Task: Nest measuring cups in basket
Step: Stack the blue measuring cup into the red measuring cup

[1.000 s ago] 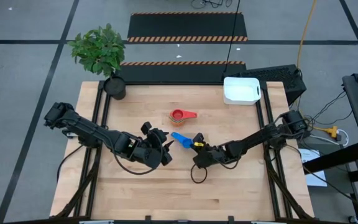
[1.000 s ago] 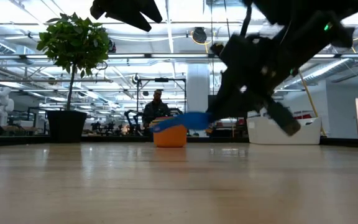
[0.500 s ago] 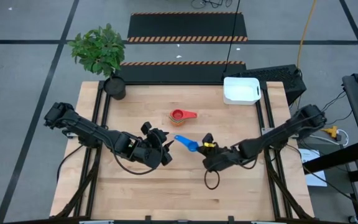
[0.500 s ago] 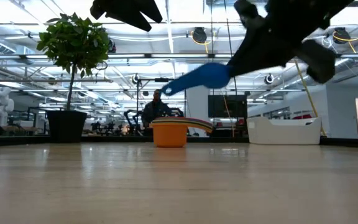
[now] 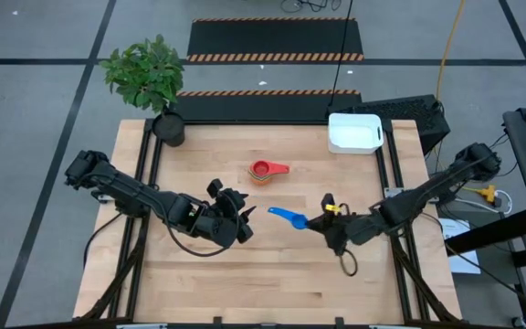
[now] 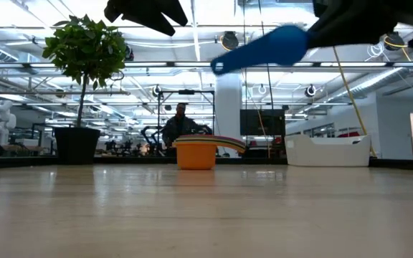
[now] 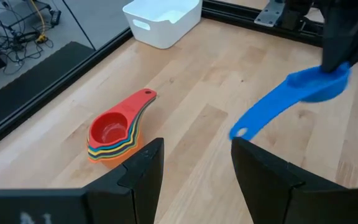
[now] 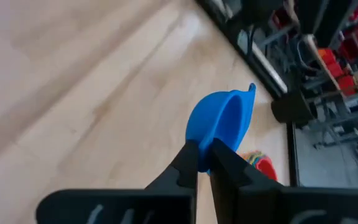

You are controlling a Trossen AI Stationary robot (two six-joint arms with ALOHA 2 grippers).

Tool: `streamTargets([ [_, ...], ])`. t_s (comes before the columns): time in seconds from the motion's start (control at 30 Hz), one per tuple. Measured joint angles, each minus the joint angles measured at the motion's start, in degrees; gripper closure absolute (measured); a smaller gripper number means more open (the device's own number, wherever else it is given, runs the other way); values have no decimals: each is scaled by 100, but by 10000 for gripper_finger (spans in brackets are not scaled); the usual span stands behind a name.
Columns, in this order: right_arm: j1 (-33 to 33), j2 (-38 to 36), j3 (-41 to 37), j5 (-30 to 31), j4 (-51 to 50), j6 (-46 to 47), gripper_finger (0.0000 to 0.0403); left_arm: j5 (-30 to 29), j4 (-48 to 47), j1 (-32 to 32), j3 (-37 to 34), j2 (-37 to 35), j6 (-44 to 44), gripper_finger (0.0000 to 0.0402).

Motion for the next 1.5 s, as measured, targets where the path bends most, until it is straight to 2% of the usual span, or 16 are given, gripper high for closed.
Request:
streamTargets([
  [0.2, 108, -551, -547, -497, 1488, -419, 398, 0, 8, 0, 0, 0, 0, 211],
  [0.5, 159, -647, -1065, -1277, 3595, -1091, 396, 0, 36, 0, 0, 0, 0, 211],
  [0.8, 159, -647, -1109, -2021, 4391, -1010, 394, 0, 82, 0, 0, 0, 1, 211],
  [0.97, 157, -646, -1109, -2418, 4738, -945, 393, -4, 429, 0, 0, 0, 215, 211],
  [1.23, 157, -645, -1109, -2871, 5483, -514, 393, -9, 1661, -126, 2, 85, 1272, 211],
  [1.5, 157, -143, -1107, -3023, 7061, 11, 392, 175, 3642, -312, 2, 558, 3293, 211],
])
